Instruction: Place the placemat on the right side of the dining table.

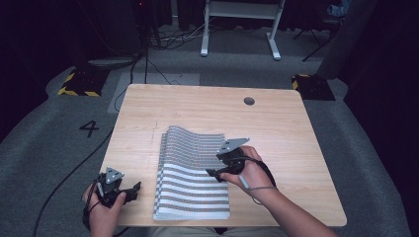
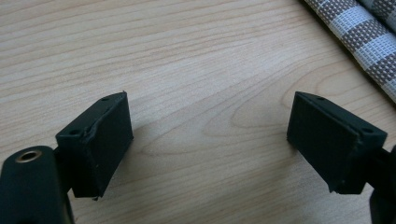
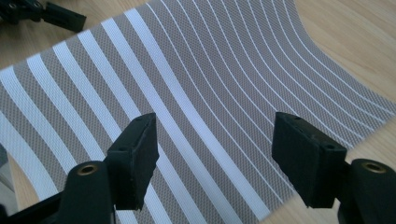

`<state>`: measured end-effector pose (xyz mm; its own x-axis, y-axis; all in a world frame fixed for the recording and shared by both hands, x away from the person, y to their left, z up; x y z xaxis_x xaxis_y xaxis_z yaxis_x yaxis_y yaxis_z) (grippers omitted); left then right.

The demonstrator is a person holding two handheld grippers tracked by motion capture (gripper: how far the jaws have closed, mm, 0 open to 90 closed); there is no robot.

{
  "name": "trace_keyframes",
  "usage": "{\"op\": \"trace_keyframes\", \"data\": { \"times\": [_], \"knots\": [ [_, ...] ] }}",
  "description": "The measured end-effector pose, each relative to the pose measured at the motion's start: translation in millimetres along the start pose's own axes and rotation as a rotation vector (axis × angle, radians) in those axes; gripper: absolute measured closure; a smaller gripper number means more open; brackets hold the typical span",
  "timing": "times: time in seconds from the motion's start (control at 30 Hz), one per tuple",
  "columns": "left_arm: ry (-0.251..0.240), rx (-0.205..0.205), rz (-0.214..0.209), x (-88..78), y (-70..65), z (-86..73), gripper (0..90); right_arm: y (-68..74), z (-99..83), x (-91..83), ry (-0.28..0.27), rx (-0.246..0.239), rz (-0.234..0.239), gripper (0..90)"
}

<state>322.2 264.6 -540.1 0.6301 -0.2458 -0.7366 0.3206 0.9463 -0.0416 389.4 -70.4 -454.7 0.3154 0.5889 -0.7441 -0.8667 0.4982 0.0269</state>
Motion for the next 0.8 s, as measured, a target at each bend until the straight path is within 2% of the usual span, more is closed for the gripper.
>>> {"op": "trace_keyframes", "data": {
  "times": [0.17, 0.27, 0.4, 0.43, 0.53, 0.6, 0.63, 0.8],
  "knots": [
    [0.005, 0.004, 0.000, 1.1, 0.5, 0.8, 12.0, 6.4, 18.0, 9.5, 0.021, 0.007, 0.012, 30.8],
    [0.008, 0.006, -0.007, 1.7, 0.1, 1.0, 10.8, 14.2, 36.2, 22.0, 0.052, 0.016, 0.006, 29.5],
    [0.014, 0.011, -0.008, 3.0, 0.2, 2.2, 8.9, 20.6, 50.0, 35.0, 0.058, -0.018, 0.000, 29.0],
    [0.016, 0.012, -0.010, 3.3, 0.1, 2.4, 7.6, 22.3, 57.1, 43.4, 0.047, -0.057, 0.003, 29.0],
    [0.019, 0.015, -0.012, 4.1, 0.0, 3.0, 6.6, 28.1, 63.9, 51.8, 0.045, -0.042, 0.005, 28.9],
    [0.020, 0.015, -0.012, 4.1, 0.0, 2.9, 6.5, 35.4, 72.2, 65.3, 0.040, -0.037, 0.012, 28.9],
    [0.020, 0.015, -0.012, 4.1, -0.1, 2.9, 6.6, 36.7, 74.2, 70.0, 0.035, -0.051, 0.011, 28.9],
    [0.016, 0.008, -0.005, 3.4, -0.5, 1.9, 6.5, 44.9, 81.4, 84.2, 0.049, -0.050, 0.023, 29.4]
  ]
}}
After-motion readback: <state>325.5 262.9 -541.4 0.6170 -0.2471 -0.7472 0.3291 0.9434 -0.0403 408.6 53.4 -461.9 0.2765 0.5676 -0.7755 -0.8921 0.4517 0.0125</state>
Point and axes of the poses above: each handheld gripper's, and its own axes: x roughly forward along the jaws, z roughly out of its top, y roughly to its left, the point moved 5 cm from there along x, roughly forward along the jaws, and after that the axes turned 1 degree about y, right-handed, at the moved point
